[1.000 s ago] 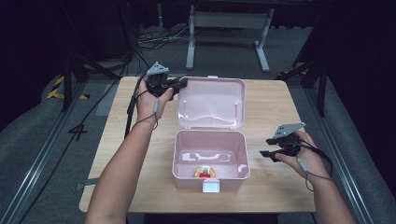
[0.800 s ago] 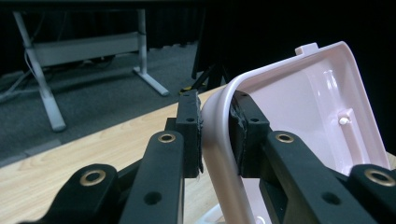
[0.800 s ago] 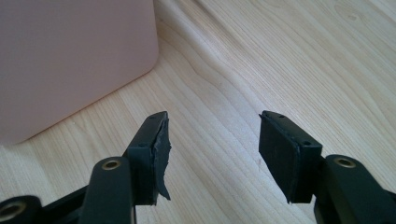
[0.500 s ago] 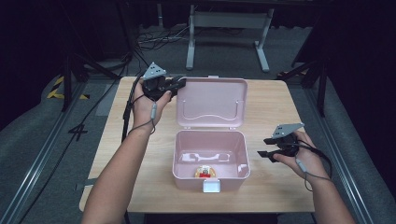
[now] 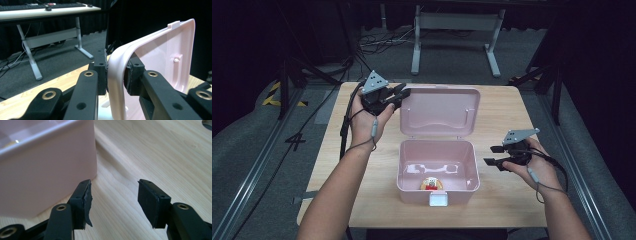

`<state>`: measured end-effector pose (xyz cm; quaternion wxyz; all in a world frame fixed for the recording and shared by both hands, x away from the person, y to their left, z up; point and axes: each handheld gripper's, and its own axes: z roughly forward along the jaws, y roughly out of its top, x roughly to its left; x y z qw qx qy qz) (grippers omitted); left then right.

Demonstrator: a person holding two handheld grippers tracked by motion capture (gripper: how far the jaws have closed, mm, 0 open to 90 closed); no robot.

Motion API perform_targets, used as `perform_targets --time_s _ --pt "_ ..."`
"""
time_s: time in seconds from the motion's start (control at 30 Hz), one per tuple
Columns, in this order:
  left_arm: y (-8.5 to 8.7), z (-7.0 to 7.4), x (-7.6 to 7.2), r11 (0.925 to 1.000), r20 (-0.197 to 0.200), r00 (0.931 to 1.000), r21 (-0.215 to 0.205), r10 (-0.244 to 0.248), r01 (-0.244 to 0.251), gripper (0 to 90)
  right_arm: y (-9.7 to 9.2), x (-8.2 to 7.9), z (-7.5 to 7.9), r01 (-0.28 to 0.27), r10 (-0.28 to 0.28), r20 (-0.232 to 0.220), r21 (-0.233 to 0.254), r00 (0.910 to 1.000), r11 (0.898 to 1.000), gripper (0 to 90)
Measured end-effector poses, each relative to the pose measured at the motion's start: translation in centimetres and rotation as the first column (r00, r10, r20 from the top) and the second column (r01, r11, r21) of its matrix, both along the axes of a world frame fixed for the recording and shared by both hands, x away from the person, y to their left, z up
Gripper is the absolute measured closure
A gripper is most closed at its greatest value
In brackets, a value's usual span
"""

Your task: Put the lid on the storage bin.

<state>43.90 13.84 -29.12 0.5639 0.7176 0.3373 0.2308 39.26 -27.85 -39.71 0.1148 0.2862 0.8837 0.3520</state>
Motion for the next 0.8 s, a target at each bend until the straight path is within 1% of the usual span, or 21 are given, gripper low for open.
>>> perform_targets --time_s 0.03,0.07,0.1,0.13,0.17,0.23,0.27,0.33,0.43,0.5,0.53,0.6,0.67,0.73,0.77,0.8 --pt "0.0 0.0 -0.2 1.0000 0.005 1.0000 -0.005 0.000 0.000 74.7 0.0 0.1 0.0 0.002 -0.002 0.004 0.011 1.0000 1.000 46.0" --pt "0.0 0.0 -0.2 1.0000 0.005 1.0000 -0.005 0.000 0.000 74.4 0.0 0.1 0.0 0.002 -0.002 0.004 0.011 1.0000 1.000 46.0" --pt "0.1 0.0 -0.7 0.9999 0.011 0.9999 -0.013 -0.002 0.003 74.2 0.0 0.2 0.2 0.002 -0.002 -0.002 0.026 1.0000 1.000 46.2" --pt "0.1 0.0 -0.7 0.9999 0.011 0.9999 -0.013 -0.002 0.003 74.0 0.1 0.2 0.2 0.002 -0.002 0.000 0.028 1.0000 1.000 46.2" --pt "0.1 0.0 -1.2 1.0000 0.023 0.9997 -0.009 0.003 -0.003 74.0 0.1 0.2 0.3 0.000 0.000 0.012 0.029 0.9999 1.000 46.2" --pt "-0.1 0.1 -1.8 1.0000 0.040 0.9991 0.004 0.009 -0.009 74.0 0.2 0.2 0.5 0.001 -0.001 0.019 0.039 0.9998 0.999 46.2" --pt "-0.1 0.2 -2.1 0.9999 0.048 0.9988 0.011 0.011 -0.012 73.9 0.3 0.2 0.6 0.002 -0.003 0.018 0.047 0.9998 0.999 46.2" --pt "-0.2 0.2 -2.6 0.9998 0.060 0.9980 0.013 0.017 -0.018 73.6 0.4 0.1 0.8 0.010 -0.010 0.000 0.060 1.0000 0.998 46.3" --pt "-0.2 0.1 -3.0 0.9999 0.064 0.9979 0.004 0.015 -0.016 72.6 0.5 0.0 0.9 0.011 -0.011 0.004 0.064 0.9999 0.998 46.1" --pt "0.0 0.1 -3.4 0.9998 0.045 0.9990 -0.018 0.002 -0.002 71.8 0.6 -0.3 1.3 0.029 -0.029 -0.006 0.064 0.9996 0.998 47.2" --pt "0.0 0.1 -3.4 0.9998 0.045 0.9990 -0.018 0.002 -0.002 71.5 0.6 -0.3 1.3 0.029 -0.029 -0.006 0.064 0.9996 0.998 47.2" --pt "0.1 0.0 -3.8 0.9997 0.050 0.9988 -0.023 -0.001 0.002 71.2 0.6 -0.5 1.4 0.018 -0.017 -0.006 0.079 0.9998 0.997 51.0" --pt "0.1 0.0 -4.3 0.9998 0.053 0.9986 -0.020 -0.007 0.008 70.8 0.6 -0.7 1.7 0.006 -0.006 -0.006 0.078 1.0000 0.997 57.8" --pt "0.1 0.1 -4.7 0.9997 0.052 0.9985 -0.019 -0.016 0.017 70.1 0.5 -1.0 2.0 0.006 -0.006 0.002 0.087 1.0000 0.996 65.0" --pt "0.2 0.1 -5.0 0.9996 0.050 0.9985 -0.018 -0.020 0.021 70.0 0.4 -1.1 2.2 0.006 -0.007 0.002 0.095 1.0000 0.996 67.3" --pt "0.3 0.0 -5.2 0.9995 0.050 0.9985 -0.021 -0.023 0.024 69.6 0.3 -1.3 2.4 0.002 -0.003 0.004 0.113 1.0000 0.994 70.2"
